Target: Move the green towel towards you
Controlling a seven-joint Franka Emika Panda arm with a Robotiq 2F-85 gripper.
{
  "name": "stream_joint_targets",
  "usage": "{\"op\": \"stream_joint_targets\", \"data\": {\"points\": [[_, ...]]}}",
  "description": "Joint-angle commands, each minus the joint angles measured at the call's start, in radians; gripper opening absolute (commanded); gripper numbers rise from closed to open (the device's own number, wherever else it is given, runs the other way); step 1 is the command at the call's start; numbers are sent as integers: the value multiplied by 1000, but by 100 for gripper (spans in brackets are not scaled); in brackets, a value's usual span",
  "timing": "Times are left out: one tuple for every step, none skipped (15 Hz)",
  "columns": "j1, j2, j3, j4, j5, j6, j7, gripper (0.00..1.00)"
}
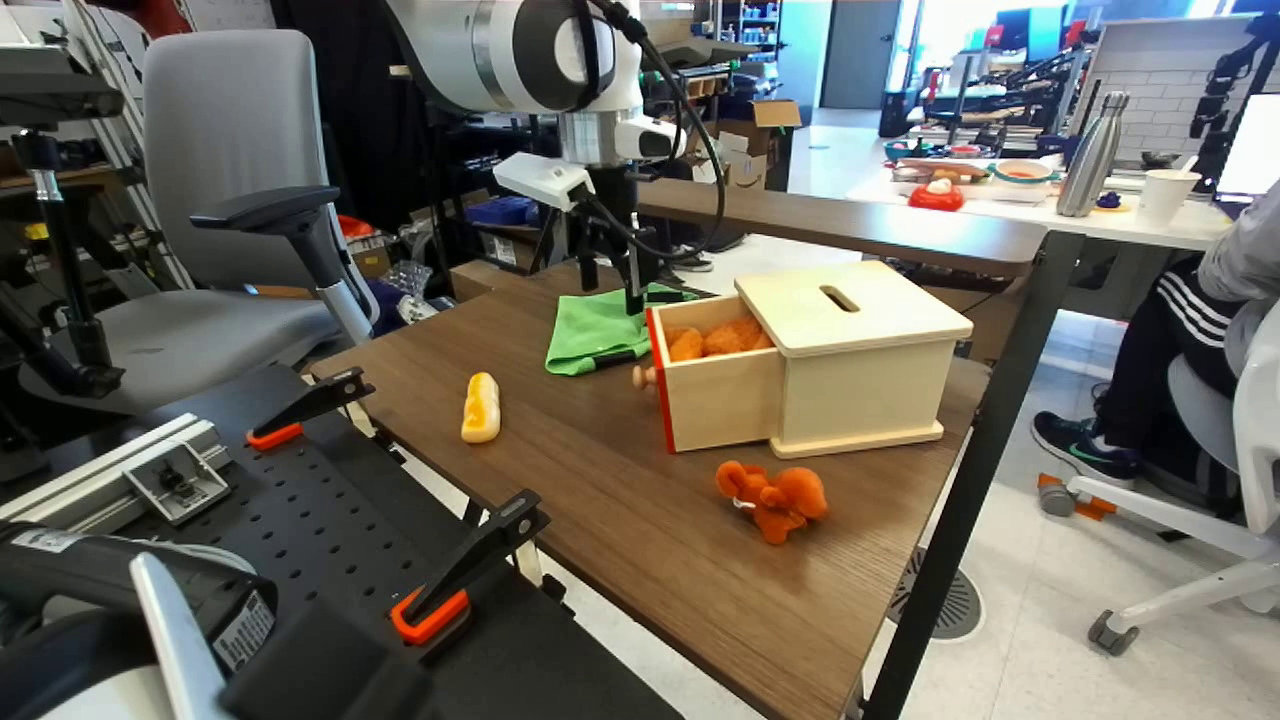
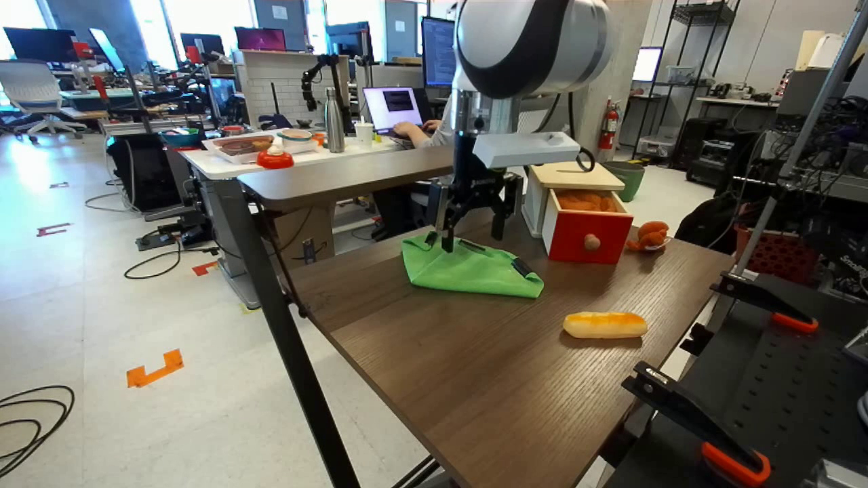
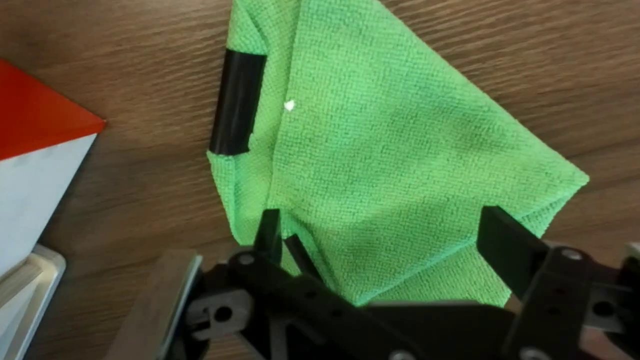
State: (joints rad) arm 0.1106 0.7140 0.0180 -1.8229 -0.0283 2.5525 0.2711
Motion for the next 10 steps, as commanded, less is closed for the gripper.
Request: {"op": "stream_joint_targets", "data": {"points": [[24, 67, -17, 78, 12, -17, -4, 100], [27, 79, -19, 90, 11, -18, -2, 100], [28, 92, -20, 102, 11, -20, -3, 100], [30, 101, -22, 110, 11, -21, -2, 100], [33, 109, -24, 116, 9, -22, 0, 100], [33, 116, -24, 120, 9, -21, -3, 100], [33, 121, -24, 120, 11, -22, -3, 100], [36, 124, -25, 119, 10, -22, -1, 100], [40, 126, -29, 113, 8, -17, 4, 100], [44, 124, -31, 104, 8, -14, 7, 100]]}}
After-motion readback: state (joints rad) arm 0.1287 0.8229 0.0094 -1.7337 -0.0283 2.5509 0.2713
